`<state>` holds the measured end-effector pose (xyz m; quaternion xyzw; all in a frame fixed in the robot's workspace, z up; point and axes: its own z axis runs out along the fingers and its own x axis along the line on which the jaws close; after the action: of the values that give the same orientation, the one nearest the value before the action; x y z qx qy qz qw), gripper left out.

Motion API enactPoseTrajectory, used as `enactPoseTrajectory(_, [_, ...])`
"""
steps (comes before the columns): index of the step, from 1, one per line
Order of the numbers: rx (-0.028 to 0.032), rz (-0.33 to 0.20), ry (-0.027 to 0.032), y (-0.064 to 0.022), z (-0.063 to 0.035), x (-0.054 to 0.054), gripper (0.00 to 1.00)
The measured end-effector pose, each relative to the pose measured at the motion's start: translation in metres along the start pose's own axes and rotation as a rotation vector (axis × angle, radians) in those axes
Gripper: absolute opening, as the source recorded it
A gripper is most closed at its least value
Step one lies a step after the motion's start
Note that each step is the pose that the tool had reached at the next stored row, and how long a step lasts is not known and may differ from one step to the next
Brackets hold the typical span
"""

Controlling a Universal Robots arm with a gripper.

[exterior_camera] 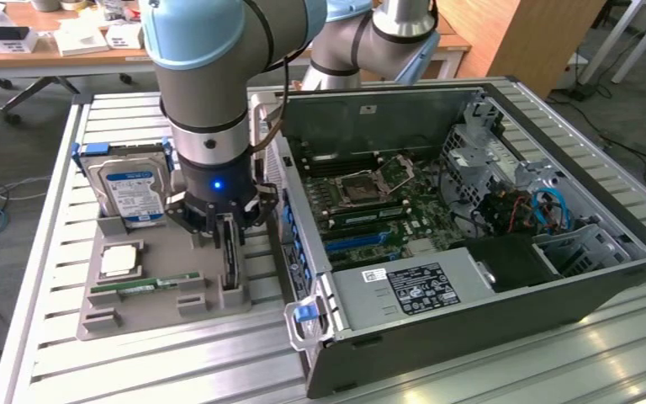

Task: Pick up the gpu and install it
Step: 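Pick up the gpu and move the gpu toward the slot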

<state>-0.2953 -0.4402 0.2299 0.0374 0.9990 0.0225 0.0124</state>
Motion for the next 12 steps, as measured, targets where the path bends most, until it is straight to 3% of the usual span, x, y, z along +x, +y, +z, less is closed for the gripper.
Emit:
enactPoseTrajectory(2, [-0.0001,0.000,0.0001,0.0000,0.0000,0.0000,0.34])
enactPoseTrajectory(4, [0.0000,0.000,0.0000,0.0000,0.0000,0.0000,0.34])
enactPoseTrajectory(5, [-0.0001,0.000,0.0000,0.0000,0.0000,0.0000,0.27])
enactPoseTrajectory(12, [0.0000,0.000,0.0000,0.0000,0.0000,0.0000,0.27])
